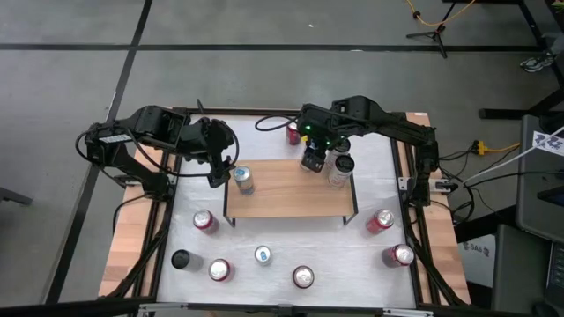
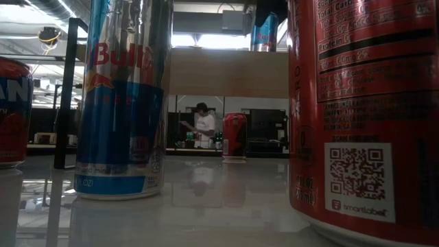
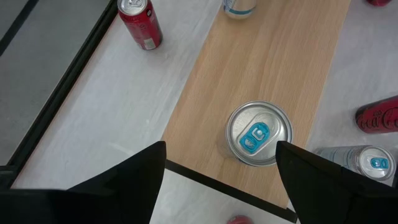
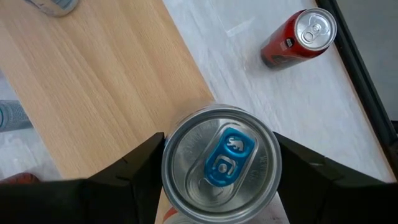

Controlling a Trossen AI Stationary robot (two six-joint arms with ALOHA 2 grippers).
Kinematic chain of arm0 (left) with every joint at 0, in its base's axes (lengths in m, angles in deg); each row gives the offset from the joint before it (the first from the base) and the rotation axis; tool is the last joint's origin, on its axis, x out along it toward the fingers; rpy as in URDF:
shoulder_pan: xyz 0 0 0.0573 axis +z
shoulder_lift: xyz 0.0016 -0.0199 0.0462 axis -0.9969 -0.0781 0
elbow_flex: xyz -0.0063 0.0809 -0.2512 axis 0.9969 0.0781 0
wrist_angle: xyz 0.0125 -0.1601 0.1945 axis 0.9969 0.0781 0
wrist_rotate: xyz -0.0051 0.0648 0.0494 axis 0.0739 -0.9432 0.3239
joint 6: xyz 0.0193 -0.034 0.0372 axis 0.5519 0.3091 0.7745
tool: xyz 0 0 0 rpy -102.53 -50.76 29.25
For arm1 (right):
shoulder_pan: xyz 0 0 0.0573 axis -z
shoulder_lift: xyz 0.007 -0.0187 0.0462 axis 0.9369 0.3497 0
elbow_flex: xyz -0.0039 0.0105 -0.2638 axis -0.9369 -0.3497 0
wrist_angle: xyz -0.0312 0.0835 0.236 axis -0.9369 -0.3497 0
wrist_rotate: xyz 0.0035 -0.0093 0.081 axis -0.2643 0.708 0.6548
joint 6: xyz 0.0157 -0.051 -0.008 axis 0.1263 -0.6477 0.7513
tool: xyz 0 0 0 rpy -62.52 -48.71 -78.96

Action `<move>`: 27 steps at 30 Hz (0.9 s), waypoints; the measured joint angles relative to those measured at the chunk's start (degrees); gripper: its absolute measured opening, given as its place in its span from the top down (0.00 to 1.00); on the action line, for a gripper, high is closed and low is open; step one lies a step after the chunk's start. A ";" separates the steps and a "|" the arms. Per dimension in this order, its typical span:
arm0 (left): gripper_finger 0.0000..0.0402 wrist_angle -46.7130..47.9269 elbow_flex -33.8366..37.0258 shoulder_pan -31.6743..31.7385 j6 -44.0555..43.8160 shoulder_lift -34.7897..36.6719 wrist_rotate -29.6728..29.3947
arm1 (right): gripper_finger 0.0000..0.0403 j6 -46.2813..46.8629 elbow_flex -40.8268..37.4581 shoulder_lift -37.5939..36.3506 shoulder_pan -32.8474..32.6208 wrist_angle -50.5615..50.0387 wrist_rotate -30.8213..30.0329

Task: Place canned beverage on shelf
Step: Adjust the right blue soda can on the shelf

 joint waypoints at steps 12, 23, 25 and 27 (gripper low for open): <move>0.26 0.00 0.00 0.00 -0.21 0.00 0.02 | 0.40 -0.06 0.00 1.08 0.02 0.00 1.60; 0.26 0.00 0.00 0.02 -0.20 0.00 0.02 | 0.40 -0.17 0.00 1.55 0.07 0.00 1.22; 0.26 0.00 0.00 0.01 -0.20 0.00 0.02 | 0.40 -0.13 0.00 1.55 0.06 -0.02 0.88; 0.26 0.00 0.00 0.02 -0.20 0.00 0.02 | 0.40 -0.12 0.00 1.55 0.07 -0.02 0.90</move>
